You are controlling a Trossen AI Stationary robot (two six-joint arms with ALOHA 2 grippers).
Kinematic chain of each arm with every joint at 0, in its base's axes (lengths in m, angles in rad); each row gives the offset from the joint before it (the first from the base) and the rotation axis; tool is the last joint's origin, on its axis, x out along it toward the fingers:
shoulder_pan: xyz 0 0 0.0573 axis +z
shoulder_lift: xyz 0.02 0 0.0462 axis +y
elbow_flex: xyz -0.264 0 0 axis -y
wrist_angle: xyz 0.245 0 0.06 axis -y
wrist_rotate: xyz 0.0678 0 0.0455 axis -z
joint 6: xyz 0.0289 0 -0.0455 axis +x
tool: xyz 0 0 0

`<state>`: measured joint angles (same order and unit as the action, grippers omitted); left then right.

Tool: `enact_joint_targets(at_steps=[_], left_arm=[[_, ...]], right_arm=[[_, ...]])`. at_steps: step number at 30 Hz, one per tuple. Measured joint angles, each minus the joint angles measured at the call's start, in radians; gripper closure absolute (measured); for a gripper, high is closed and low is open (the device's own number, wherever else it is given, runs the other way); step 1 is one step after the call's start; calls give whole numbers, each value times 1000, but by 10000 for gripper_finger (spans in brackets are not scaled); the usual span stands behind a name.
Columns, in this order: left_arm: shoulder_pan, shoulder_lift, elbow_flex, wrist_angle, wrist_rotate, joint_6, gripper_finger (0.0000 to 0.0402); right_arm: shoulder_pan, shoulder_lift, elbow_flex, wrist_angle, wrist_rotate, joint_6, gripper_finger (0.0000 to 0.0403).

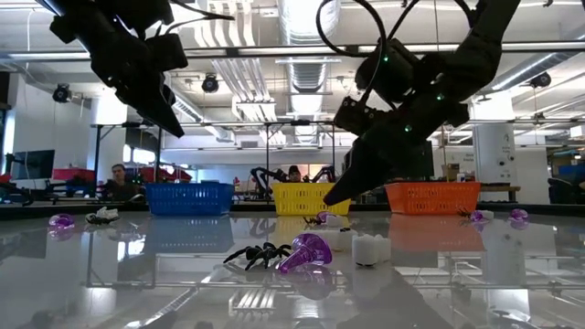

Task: Sort Halloween decoration
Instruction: Put the purple witch hat toy into the orange basket

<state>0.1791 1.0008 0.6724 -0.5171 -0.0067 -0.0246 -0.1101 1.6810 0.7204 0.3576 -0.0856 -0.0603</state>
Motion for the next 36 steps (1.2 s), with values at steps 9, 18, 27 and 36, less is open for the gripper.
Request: enact_joint_targets(at_steps=[9, 18, 27, 36], left_arm=[[0, 0, 0, -6, 0, -11, 290], [0, 0, 0, -8, 0, -11, 290], [0, 2, 0, -8, 0, -11, 290], [0, 2, 0, -8, 0, -12, 290]], right_arm=[[-8, 58, 43, -16, 8, -5, 264], [-35, 56, 43, -60, 58, 35, 264], [-35, 55, 45, -110, 57, 70, 266], [-35, 54, 45, -117, 56, 91, 329]])
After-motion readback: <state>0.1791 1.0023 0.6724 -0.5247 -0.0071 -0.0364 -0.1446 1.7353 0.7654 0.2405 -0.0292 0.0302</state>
